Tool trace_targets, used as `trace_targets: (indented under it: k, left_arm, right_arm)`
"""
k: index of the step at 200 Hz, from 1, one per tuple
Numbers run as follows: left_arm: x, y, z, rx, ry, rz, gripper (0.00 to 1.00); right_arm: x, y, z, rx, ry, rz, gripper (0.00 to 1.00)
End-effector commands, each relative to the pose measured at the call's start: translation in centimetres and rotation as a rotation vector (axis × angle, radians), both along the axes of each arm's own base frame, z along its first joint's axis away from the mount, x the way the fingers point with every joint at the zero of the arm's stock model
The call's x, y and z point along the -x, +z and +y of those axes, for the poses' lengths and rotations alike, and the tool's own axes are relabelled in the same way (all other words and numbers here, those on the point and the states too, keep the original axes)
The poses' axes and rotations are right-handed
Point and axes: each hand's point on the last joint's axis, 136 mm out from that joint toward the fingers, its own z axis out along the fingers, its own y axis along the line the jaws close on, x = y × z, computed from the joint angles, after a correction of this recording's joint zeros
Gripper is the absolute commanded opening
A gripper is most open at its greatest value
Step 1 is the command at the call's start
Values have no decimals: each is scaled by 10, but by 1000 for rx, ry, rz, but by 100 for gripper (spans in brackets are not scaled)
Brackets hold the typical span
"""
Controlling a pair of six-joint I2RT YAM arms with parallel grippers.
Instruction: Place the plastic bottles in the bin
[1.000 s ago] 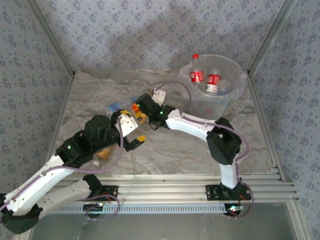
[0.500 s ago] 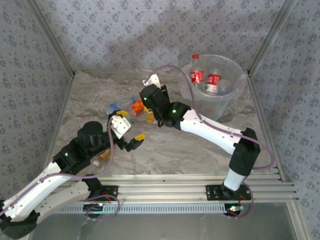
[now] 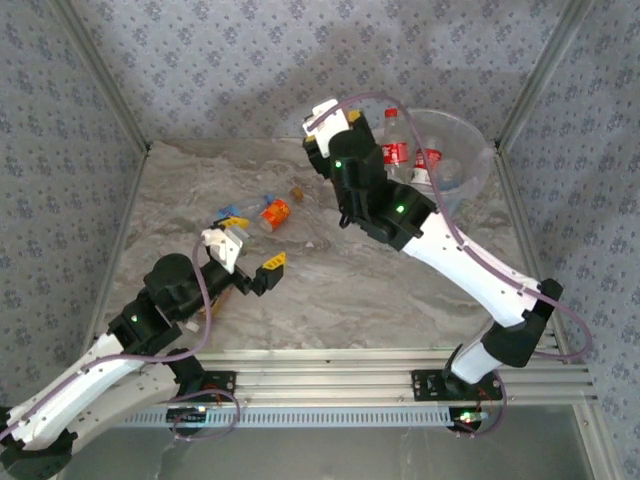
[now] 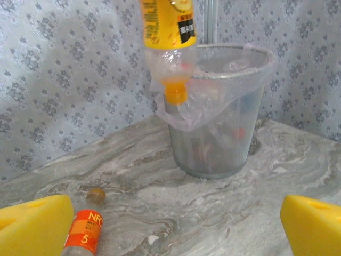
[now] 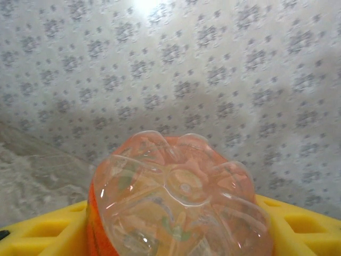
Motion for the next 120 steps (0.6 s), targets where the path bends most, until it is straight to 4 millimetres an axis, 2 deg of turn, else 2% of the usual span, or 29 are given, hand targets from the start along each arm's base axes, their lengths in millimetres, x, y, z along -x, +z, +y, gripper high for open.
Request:
trace_targets:
  k: [1, 26, 52, 78, 120]
  left_arm:
    - [-2, 16, 5, 61, 23, -29, 100]
    - [-1, 15, 5, 45, 19, -35, 100]
    - [-1, 13, 5, 29, 17, -37, 100]
    - [-1, 10, 2, 14, 0, -32, 100]
    - [0, 5, -6, -22, -40, -11, 100]
  right_arm:
    - [-1, 45, -46, 10, -100, -88, 65]
    - [-8, 65, -86, -22, -167, -114, 65]
    - [-16, 70, -126, -26, -250, -110, 65]
    - [-26, 55, -157, -12, -290, -51, 65]
    - [-38, 5, -188, -82, -306, 78, 65]
